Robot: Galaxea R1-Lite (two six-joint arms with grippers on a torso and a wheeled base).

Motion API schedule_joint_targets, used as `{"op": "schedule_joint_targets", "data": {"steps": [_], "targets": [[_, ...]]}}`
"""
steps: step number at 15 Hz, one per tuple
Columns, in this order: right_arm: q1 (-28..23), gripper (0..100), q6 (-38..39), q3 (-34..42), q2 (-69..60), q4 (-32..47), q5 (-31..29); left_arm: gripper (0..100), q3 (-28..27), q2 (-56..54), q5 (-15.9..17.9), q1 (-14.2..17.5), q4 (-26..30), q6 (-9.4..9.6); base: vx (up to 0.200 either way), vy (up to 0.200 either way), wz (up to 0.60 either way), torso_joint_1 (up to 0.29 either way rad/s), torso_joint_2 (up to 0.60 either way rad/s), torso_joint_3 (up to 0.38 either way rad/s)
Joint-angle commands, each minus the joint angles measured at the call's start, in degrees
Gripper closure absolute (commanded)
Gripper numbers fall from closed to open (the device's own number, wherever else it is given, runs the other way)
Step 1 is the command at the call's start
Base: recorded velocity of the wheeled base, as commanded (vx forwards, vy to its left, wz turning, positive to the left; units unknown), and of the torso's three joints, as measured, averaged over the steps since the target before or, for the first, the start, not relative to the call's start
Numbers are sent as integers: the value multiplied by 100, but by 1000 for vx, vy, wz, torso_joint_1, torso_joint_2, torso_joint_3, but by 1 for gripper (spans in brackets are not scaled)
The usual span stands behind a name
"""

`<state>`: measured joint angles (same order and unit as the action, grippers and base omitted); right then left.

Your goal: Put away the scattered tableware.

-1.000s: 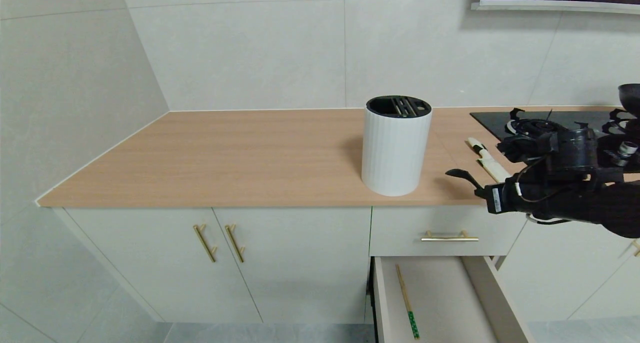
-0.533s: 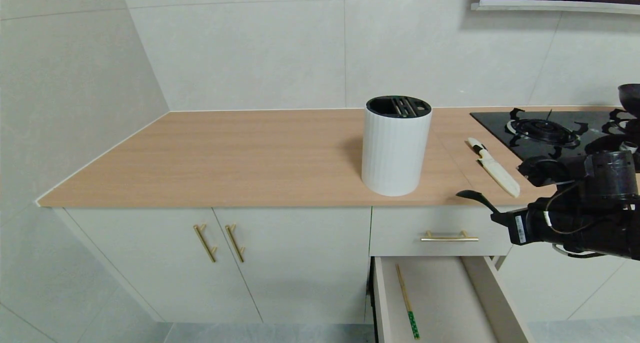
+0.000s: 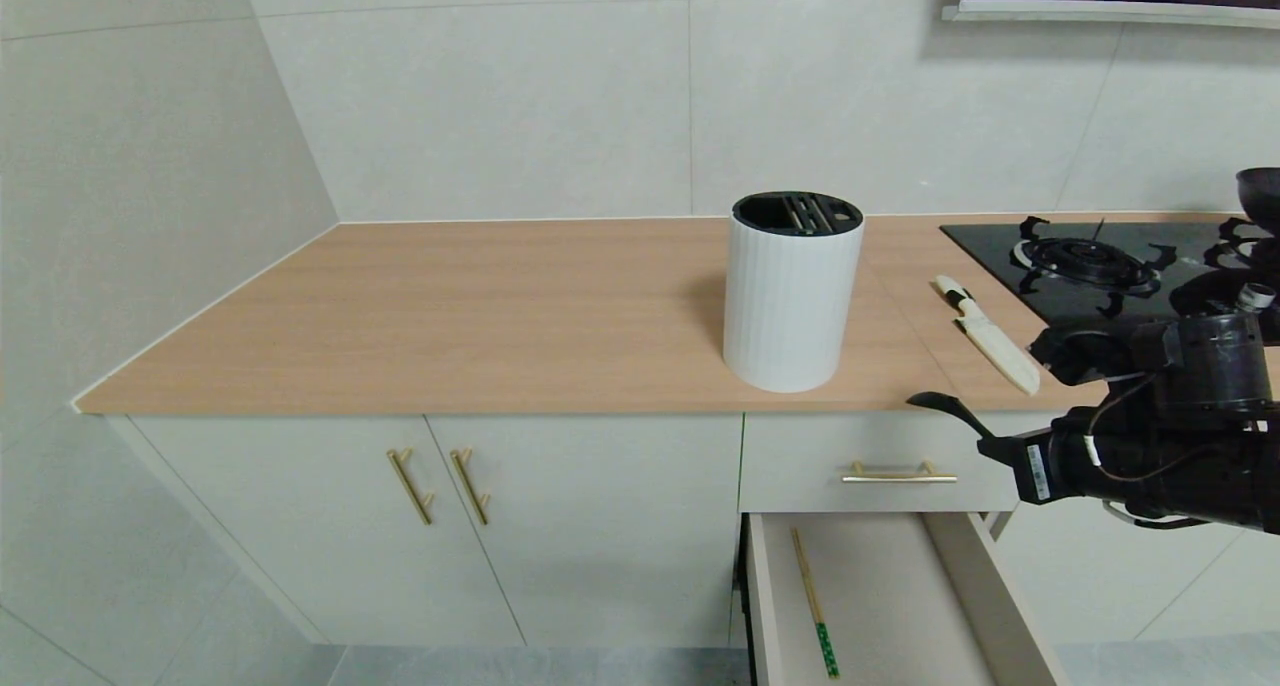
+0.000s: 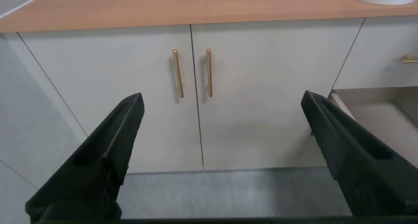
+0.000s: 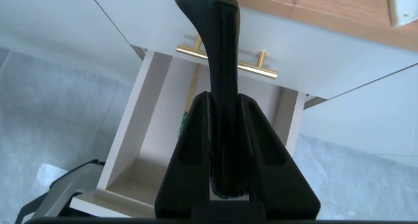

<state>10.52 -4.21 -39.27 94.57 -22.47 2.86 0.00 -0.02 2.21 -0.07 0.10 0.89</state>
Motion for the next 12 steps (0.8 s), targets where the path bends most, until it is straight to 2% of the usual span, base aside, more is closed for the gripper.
{"op": "schedule_joint_targets", "data": {"steps": [1, 7, 12], "targets": [[3, 100, -1, 7, 114, -3, 4, 0, 0, 2, -1, -1, -1, -1, 0, 0, 0, 0, 0, 0], [3, 100, -10, 15, 193, -3, 4, 0, 0, 2, -1, -1, -1, -1, 0, 0, 0, -8, 16, 12], [55, 100, -10, 33, 272, -3, 4, 0, 0, 2, -1, -1, -1, -1, 0, 0, 0, -187, 418, 230]]}}
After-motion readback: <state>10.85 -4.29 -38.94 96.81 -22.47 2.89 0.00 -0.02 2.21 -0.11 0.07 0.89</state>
